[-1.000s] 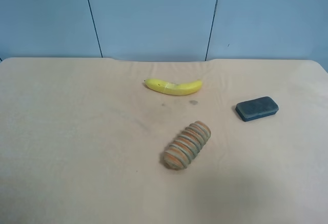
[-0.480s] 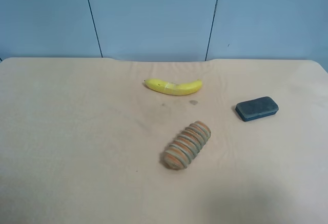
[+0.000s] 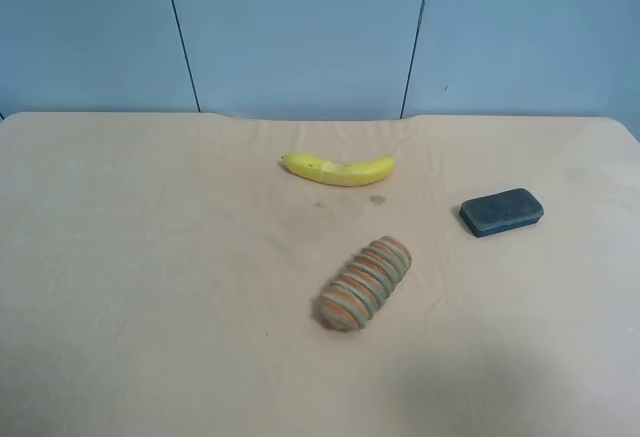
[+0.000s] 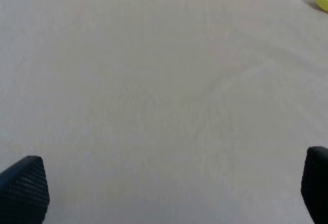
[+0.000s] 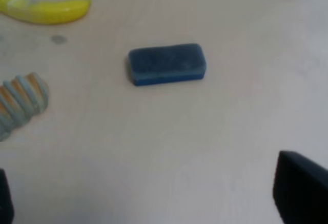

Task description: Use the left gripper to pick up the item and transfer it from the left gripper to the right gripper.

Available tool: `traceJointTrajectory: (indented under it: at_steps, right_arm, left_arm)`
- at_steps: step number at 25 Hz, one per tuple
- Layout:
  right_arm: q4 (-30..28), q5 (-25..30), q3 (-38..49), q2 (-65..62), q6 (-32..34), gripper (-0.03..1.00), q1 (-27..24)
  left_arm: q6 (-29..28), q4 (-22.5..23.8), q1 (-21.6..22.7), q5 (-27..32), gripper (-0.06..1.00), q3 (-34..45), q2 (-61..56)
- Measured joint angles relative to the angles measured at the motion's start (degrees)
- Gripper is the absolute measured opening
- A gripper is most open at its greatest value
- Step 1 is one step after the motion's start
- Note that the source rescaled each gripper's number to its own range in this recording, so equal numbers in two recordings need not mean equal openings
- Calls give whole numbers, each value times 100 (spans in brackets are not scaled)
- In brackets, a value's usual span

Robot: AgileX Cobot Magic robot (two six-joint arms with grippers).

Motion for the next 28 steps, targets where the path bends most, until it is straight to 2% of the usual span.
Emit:
traceJointTrajectory:
  at_steps: [4, 15, 23, 28]
  right_arm:
    - [0, -207, 104, 0, 0, 100, 0]
    - [0, -219, 110, 0, 0, 100, -6]
    - [0, -221, 110, 0, 0, 100, -810]
    - [0, -221, 110, 0, 0, 100, -900]
  left_arm:
    - [0, 0, 0, 0, 100, 0, 0]
    - [0, 0, 0, 0, 100, 0, 0]
    - [0, 0, 0, 0, 100, 0, 0]
    - [0, 0, 0, 0, 100, 0, 0]
